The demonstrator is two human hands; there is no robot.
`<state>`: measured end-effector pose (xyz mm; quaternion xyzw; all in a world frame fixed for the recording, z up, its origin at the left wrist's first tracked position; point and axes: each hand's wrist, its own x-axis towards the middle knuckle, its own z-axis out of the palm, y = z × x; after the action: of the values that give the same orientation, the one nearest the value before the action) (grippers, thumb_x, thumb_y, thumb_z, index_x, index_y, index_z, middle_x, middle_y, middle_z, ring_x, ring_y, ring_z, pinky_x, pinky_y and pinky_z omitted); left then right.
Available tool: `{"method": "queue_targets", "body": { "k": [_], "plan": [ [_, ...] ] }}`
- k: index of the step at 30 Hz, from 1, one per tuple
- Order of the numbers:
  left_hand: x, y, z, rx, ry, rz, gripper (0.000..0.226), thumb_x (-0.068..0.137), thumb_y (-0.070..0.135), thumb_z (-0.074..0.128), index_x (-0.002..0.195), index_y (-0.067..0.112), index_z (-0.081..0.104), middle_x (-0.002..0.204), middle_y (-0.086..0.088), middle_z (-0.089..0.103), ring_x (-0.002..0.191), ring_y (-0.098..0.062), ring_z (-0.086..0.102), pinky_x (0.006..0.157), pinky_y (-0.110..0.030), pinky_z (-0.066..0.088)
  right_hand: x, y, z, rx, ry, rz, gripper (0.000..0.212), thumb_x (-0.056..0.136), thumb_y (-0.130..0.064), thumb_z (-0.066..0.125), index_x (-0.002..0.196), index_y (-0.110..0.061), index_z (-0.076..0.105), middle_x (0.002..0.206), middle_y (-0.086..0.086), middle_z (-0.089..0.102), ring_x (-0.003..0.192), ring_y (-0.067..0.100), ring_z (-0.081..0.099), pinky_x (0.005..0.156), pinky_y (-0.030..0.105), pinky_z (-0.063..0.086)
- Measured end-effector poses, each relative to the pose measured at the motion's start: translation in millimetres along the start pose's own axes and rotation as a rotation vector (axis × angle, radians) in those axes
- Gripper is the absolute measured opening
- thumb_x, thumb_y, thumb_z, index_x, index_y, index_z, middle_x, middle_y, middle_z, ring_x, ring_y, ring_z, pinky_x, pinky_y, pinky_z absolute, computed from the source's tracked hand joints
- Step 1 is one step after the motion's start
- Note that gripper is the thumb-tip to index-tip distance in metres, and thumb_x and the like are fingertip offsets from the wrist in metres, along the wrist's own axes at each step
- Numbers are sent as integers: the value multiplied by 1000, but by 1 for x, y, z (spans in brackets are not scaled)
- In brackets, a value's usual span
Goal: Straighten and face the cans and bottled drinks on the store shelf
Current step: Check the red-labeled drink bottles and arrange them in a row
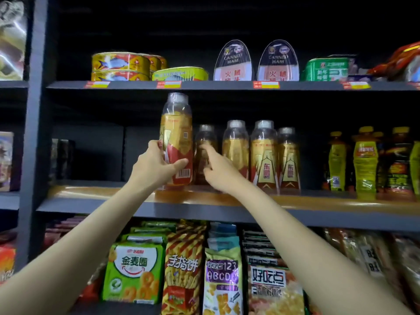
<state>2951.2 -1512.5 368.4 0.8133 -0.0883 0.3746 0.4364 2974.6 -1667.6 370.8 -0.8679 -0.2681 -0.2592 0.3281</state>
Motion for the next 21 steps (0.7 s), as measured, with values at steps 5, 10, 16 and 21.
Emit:
{"method": "queue_targets", "body": {
  "k": [5, 10, 16, 21],
  "plan": [
    [18, -6, -4, 198, -45, -11, 64, 78, 48, 68, 116, 8, 36, 107, -9, 59, 96, -31, 60, 73, -38, 46, 5, -2, 14, -17, 55, 115, 64, 95, 0, 40, 150, -24, 17, 132, 9, 46, 62, 3, 42, 43, 11, 35],
    [29, -14, 10, 258, -17, -12, 76, 75, 51, 70, 122, 4, 33, 117, -17, 57, 105, -37, 56, 72, -38, 39, 2, -11, 9, 17, 137, 158, 59, 95, 0, 42, 146, -24, 24, 132, 10, 49, 79, 19, 61, 38, 15, 42],
    [28, -28, 31, 356, -45, -54, 84, 71, 49, 74, 125, 3, 30, 127, -21, 46, 111, -42, 52, 78, -43, 42, -2, -14, 0, 17, 172, 136, 55, 94, 2, 45, 141, -22, 30, 135, 3, 49, 108, 19, 59, 72, 22, 51],
    [38, -17, 33, 426, -136, -73, 110, 67, 51, 76, 142, 4, 11, 140, -22, 28, 120, -41, 45, 86, -44, 42, -12, -23, -11, 9, 228, 103, 48, 97, -5, 45, 140, -20, 31, 130, 0, 50, 103, 27, 63, 78, 33, 54]
  ]
}}
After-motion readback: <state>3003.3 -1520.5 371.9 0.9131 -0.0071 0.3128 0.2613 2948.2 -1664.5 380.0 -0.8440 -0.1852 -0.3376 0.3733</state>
